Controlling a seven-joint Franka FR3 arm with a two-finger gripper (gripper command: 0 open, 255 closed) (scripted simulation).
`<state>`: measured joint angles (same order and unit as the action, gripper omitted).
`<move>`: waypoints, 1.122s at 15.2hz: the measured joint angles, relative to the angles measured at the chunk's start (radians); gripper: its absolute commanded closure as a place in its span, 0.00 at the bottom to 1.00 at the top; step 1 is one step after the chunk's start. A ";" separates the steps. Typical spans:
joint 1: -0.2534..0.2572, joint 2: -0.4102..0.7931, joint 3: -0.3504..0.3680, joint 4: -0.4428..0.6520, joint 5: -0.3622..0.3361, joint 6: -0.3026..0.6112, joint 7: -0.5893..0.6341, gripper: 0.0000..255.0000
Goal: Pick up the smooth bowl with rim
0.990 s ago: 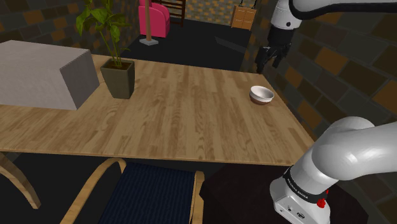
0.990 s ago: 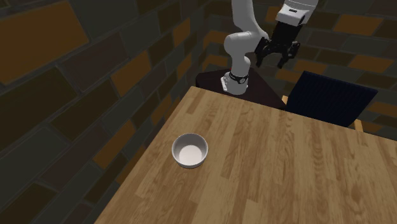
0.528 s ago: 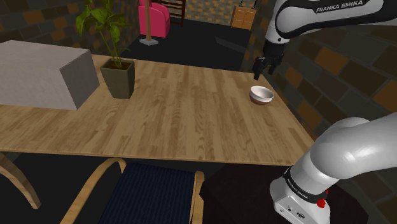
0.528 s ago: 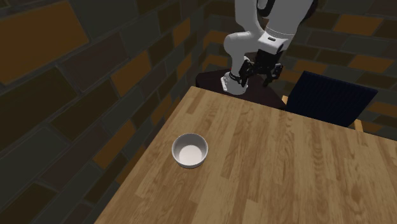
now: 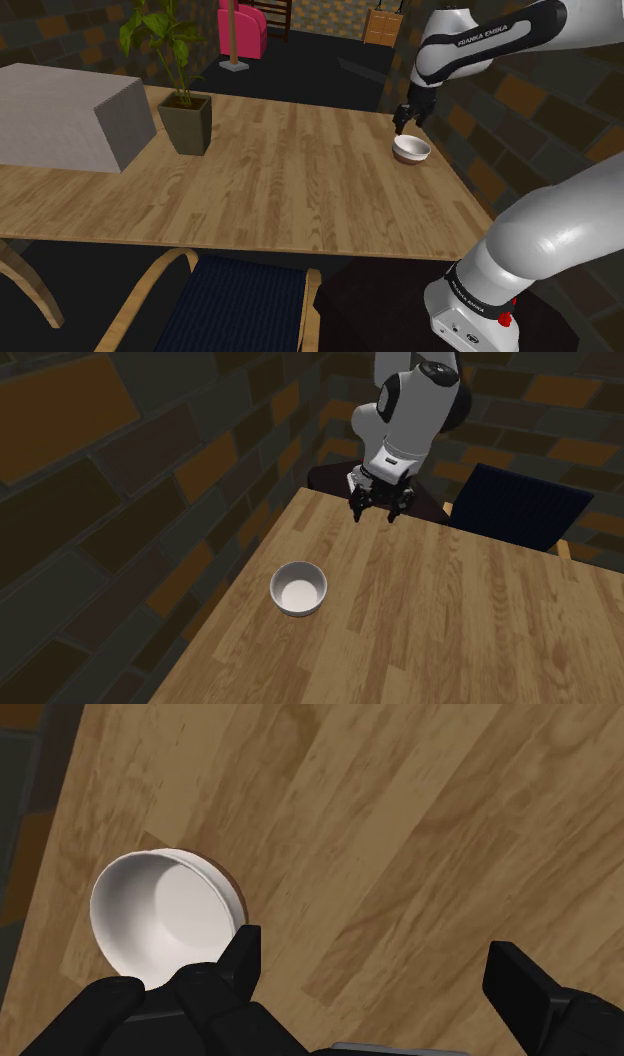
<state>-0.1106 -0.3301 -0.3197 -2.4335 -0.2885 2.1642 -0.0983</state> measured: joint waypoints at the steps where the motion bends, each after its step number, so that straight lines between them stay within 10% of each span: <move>1: -0.002 0.033 -0.012 0.006 0.003 0.027 -0.010 0.00; 17: -0.108 0.623 -0.107 0.288 0.270 0.324 -0.319 0.00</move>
<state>-0.2188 0.2927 -0.4269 -2.1453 -0.0181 2.4879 -0.4172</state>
